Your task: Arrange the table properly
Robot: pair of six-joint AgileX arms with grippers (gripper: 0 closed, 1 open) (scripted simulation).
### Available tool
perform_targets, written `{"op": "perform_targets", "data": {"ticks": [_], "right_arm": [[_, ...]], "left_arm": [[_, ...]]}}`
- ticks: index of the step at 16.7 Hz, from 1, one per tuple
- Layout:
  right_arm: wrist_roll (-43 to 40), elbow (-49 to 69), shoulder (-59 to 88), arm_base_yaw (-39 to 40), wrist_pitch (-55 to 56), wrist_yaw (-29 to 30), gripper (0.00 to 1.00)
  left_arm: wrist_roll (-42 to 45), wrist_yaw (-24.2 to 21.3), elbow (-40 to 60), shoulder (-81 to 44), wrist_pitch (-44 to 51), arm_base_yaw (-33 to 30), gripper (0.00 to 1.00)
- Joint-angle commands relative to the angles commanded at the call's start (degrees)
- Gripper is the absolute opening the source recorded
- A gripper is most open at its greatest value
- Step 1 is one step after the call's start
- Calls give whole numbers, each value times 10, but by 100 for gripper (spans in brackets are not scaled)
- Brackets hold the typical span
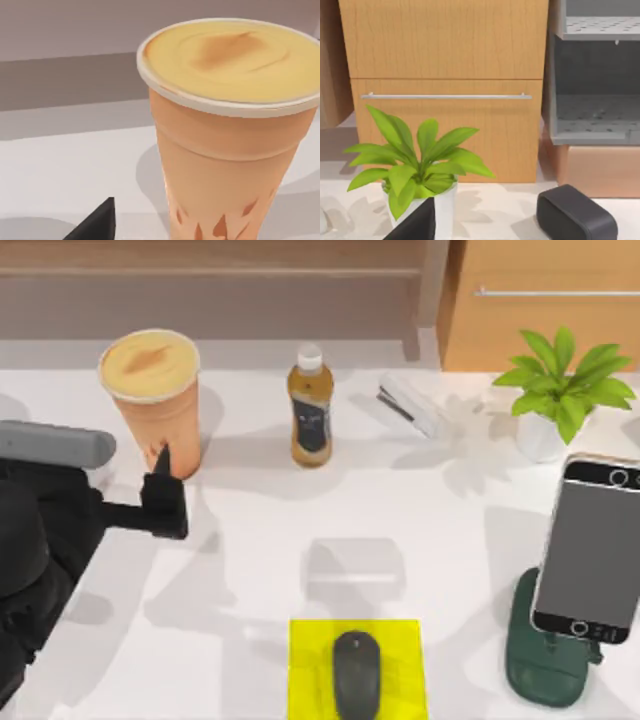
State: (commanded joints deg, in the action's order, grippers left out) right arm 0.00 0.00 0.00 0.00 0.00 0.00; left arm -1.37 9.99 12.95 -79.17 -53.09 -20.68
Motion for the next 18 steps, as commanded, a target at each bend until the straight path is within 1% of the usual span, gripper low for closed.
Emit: {"op": "perform_targets", "data": {"ticks": [5,9,12,18], "right_arm": [[0,0,0,0,0,0,100],[0,0,0,0,0,0,100],[0,0,0,0,0,0,100],[0,0,0,0,0,0,100]], "left_arm": [[-5,61,66,-235,-177,-33,100],[-7,102,117,-350,-282,-40,100],[-8,116,138,-384,-318,-40,100],[-8,116,140,-385,-318,-38,100]]}}
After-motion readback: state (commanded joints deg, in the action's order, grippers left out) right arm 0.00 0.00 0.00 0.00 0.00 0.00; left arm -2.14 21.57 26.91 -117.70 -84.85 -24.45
